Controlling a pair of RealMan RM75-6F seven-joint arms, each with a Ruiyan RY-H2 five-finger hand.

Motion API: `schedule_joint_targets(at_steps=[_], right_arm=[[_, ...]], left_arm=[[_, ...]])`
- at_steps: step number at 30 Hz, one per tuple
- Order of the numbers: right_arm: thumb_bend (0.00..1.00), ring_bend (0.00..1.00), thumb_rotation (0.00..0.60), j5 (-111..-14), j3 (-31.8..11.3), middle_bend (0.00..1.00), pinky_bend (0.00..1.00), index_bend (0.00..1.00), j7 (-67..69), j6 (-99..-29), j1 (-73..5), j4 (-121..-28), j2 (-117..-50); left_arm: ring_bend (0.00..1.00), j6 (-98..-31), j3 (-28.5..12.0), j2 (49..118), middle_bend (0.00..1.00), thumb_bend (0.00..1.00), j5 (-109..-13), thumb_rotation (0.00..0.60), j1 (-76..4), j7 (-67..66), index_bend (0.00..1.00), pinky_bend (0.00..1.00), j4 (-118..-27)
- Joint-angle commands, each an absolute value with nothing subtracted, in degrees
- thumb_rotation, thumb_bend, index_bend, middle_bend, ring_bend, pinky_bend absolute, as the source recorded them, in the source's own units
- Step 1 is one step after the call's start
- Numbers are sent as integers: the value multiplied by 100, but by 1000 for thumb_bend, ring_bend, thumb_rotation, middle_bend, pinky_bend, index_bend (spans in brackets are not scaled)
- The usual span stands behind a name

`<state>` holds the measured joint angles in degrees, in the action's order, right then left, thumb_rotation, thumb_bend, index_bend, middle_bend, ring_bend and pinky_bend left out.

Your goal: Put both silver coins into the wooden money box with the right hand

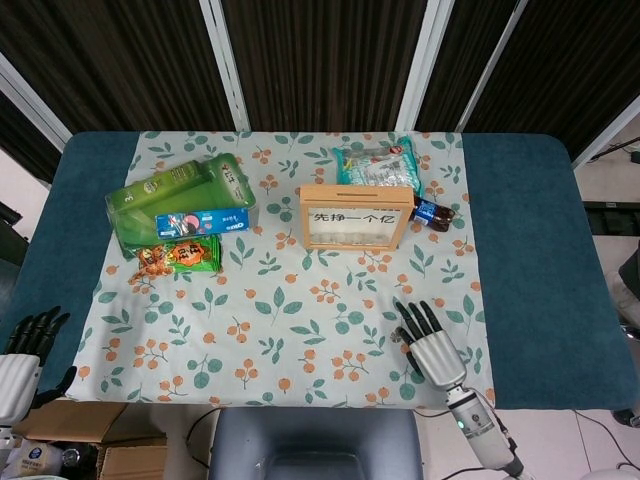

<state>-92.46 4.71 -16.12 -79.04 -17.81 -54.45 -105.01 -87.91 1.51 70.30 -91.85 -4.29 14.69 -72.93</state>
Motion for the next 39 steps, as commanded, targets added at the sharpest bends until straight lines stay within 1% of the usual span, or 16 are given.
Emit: schedule_joint_targets(at_steps=[1, 23, 30, 39], right_arm=[[425, 0, 600, -9217, 436, 33, 0, 471, -1620, -7784, -1801, -5512, -10487], [426, 0, 600, -9237, 316, 38, 0, 463, -1612, -7555, -1823, -5591, -10492], [426, 0, 600, -9251, 291, 41, 0, 488, -1601, -7525, -1832, -5577, -10513], [425, 0, 600, -9249, 228, 52, 0, 556, -1591, -7478, -1876, -5555, -10551]], left_arm=[[0, -8792, 150, 7028, 0, 366, -9182, 600, -428, 1469, 0, 32, -7290], [0, -8768, 140, 6996, 0, 366, -9170, 600, -446, 1453, 0, 32, -7319], [0, -8758, 148, 6994, 0, 366, -9176, 600, -450, 1461, 0, 32, -7312], [0, -8750, 140, 6995, 0, 366, -9161, 600, -453, 1445, 0, 32, -7318]])
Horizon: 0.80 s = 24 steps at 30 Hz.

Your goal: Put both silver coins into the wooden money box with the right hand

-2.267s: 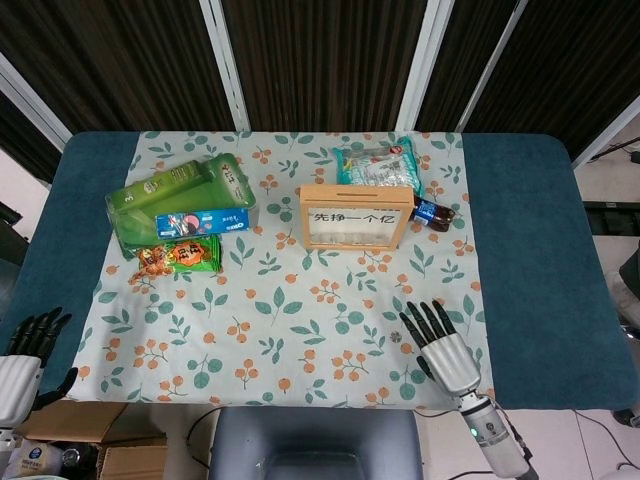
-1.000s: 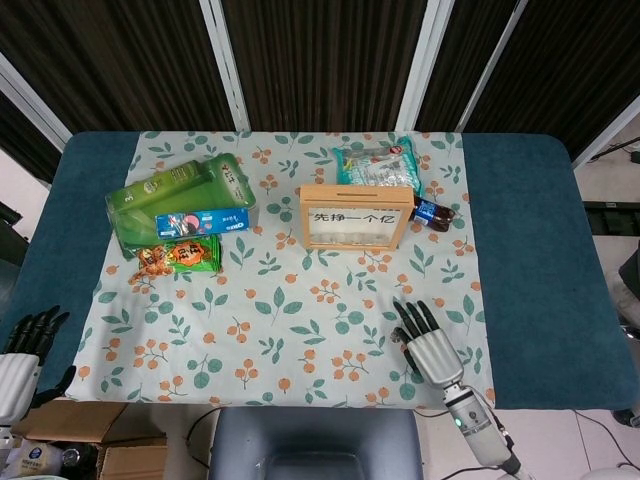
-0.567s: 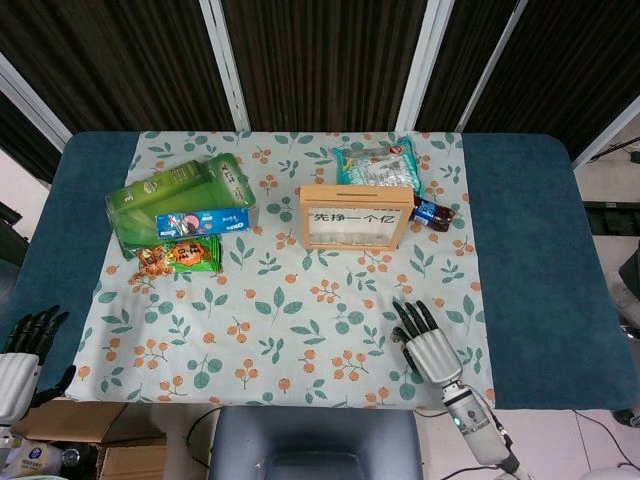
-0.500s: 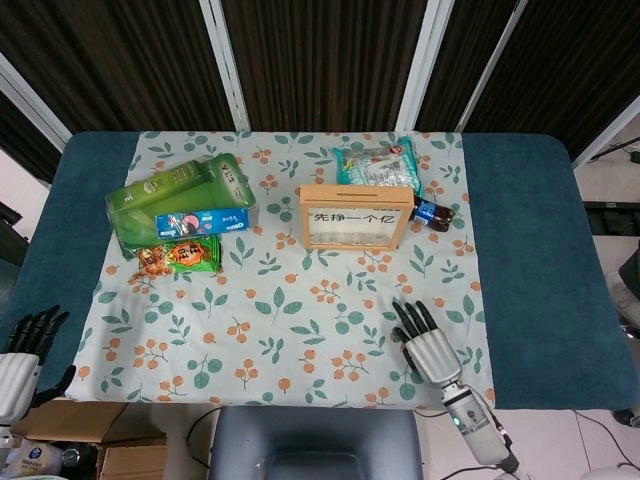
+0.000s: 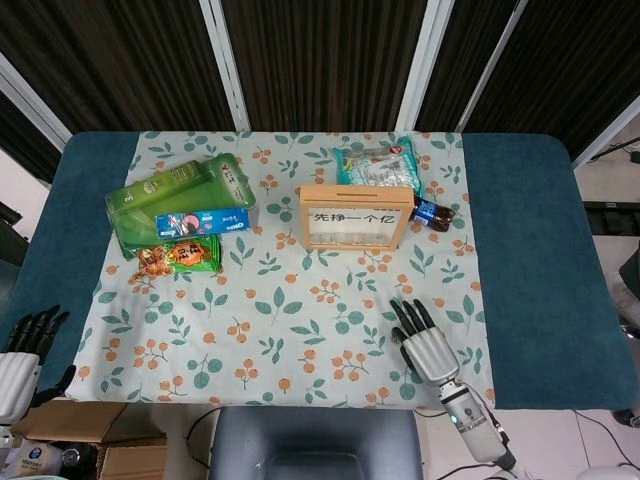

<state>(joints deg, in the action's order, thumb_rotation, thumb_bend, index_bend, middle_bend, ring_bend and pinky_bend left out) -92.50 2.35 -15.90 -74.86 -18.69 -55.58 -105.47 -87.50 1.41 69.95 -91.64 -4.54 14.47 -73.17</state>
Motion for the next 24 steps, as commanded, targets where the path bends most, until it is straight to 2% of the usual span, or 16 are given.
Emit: schedule_joint_targets(at_steps=[1, 24], right_arm=[[426, 0, 600, -9250, 224, 53, 0, 560, -1596, -7470, -1882, -5553, -10554], [426, 0, 600, -9258, 119, 67, 0, 646, -1678, -7506, -1936, -5481, -10591]], left_arm=[[0, -8748, 140, 6994, 0, 366, -9157, 600, -452, 1444, 0, 32, -7321], [0, -8662, 138, 7029, 0, 366, -9127, 600, -488, 1449, 0, 32, -7291]])
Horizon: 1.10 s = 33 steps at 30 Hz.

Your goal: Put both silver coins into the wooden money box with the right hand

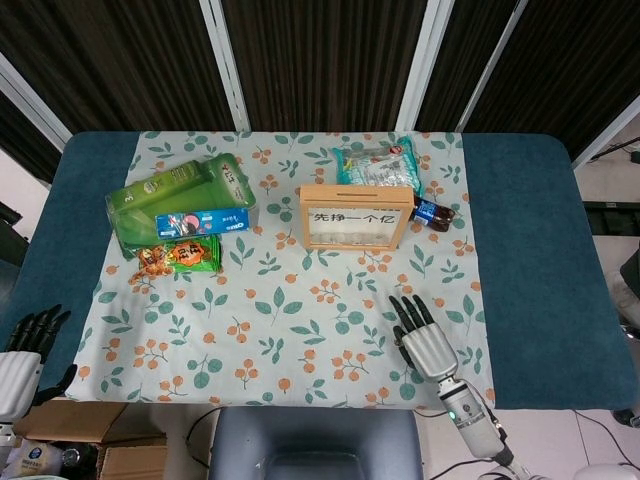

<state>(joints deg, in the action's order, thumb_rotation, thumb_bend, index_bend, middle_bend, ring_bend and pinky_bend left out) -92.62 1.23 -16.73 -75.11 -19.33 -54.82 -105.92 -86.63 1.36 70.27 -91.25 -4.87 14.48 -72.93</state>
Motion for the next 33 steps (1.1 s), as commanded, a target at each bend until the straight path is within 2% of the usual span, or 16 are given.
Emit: schedule_joint_targets(at_steps=[1, 13, 22, 33], right_arm=[[426, 0, 600, -9258, 116, 68, 0, 648, -1685, -7507, -1938, -5477, -10592], [426, 0, 600, -9353, 116, 78, 0, 601, -1634, -7672, -1943, -5396, -10607], [428, 0, 600, -9369, 84, 91, 0, 616, -1603, -7687, -1985, -5342, -10636], [551, 0, 600, -9370, 67, 113, 0, 642, -1535, -7650, -2042, -5317, -10650]], left_arm=[[0, -8661, 140, 7032, 0, 366, -9128, 600, -487, 1452, 0, 32, -7288], [0, -8725, 132, 7071, 0, 366, -9182, 600, -501, 1511, 0, 33, -7254], [0, -8752, 152, 7038, 0, 367, -9187, 600, -475, 1482, 0, 33, -7304], [0, -8691, 154, 7042, 0, 366, -9171, 600, -499, 1452, 0, 34, -7318]])
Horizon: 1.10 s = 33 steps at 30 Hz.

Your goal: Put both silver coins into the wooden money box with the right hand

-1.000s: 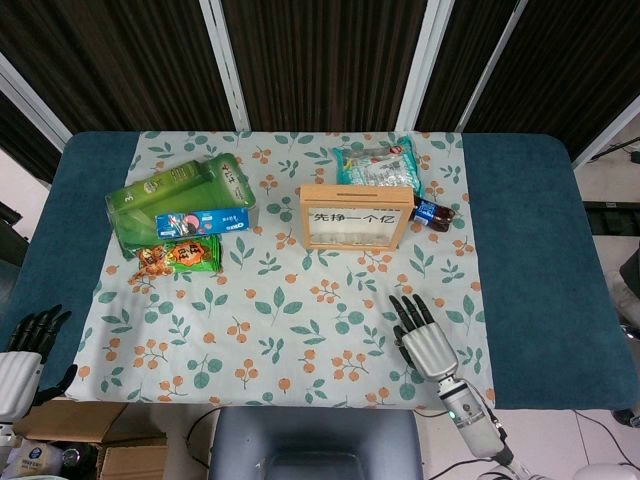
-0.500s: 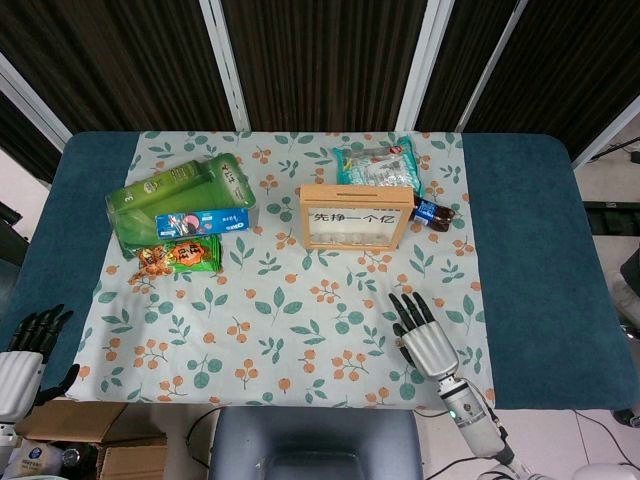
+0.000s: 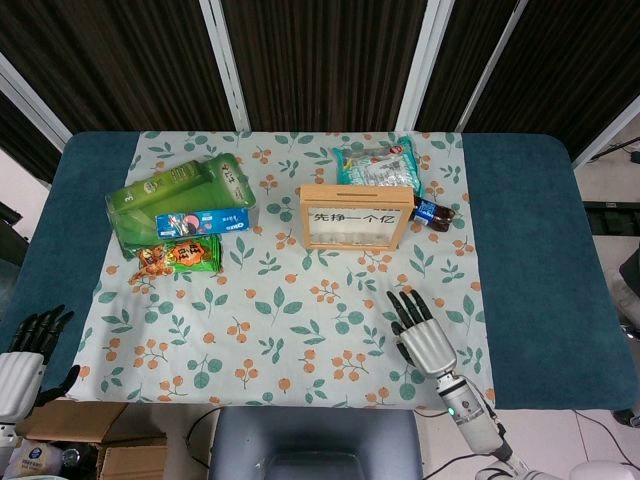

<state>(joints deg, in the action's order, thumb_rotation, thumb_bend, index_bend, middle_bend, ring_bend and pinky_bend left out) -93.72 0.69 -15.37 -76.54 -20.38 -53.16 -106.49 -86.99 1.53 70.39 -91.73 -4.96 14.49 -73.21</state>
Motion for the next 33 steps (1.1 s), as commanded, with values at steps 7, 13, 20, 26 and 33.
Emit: schedule_joint_targets(at_steps=[7, 13, 20, 26, 33], right_arm=[[574, 0, 600, -9342, 70, 120, 0, 652, -1545, -7578, -2063, -5325, -10657], [576, 0, 600, -9344, 62, 122, 0, 679, -1524, -7607, -2067, -5313, -10683], [594, 0, 600, -9315, 49, 122, 0, 690, -1554, -7575, -2079, -5315, -10688], [602, 0, 600, -9431, -16, 122, 0, 692, -1476, -7889, -2086, -5651, -10488], [603, 0, 600, -9720, -512, 131, 0, 700, -1513, -8739, -2185, -7428, -9433]], left_arm=[[0, -8671, 161, 7047, 0, 366, -9159, 600, -498, 1470, 0, 33, -7289], [0, -8672, 165, 7054, 0, 367, -9157, 600, -495, 1509, 0, 34, -7252], [0, -8681, 167, 7072, 0, 366, -9155, 600, -485, 1499, 0, 33, -7237], [0, -8694, 159, 7051, 0, 366, -9153, 600, -485, 1461, 0, 33, -7278], [0, -8727, 150, 7032, 0, 366, -9186, 600, -496, 1445, 0, 33, -7331]])
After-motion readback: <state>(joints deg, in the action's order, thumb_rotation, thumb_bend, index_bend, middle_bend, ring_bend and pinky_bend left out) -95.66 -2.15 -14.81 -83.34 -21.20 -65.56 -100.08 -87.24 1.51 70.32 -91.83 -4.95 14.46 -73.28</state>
